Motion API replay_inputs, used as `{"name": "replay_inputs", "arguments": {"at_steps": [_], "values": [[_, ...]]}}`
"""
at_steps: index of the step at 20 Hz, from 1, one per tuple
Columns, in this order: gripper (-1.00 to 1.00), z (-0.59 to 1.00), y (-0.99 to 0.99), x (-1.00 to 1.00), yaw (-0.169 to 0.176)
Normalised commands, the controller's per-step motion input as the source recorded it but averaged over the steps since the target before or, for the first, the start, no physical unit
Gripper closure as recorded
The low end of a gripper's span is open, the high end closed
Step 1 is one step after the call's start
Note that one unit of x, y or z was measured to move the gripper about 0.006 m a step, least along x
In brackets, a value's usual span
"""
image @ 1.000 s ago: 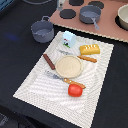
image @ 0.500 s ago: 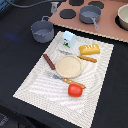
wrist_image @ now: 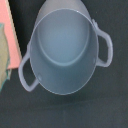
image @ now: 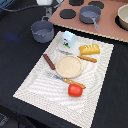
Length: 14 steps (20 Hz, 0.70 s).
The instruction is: Interact with the objects in diverse but meaningful ways.
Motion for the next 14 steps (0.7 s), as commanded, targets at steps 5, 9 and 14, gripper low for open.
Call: {"name": "replay_inputs", "arguments": {"at_steps": [5, 9, 14], "values": [[-1.00, -0.28, 0.04, -0.31, -0.168], [-1.00, -0.21, 0.20, -0.05, -0.103], [-1.00, -0.33, 0.25, 0.00, -0.067]]}}
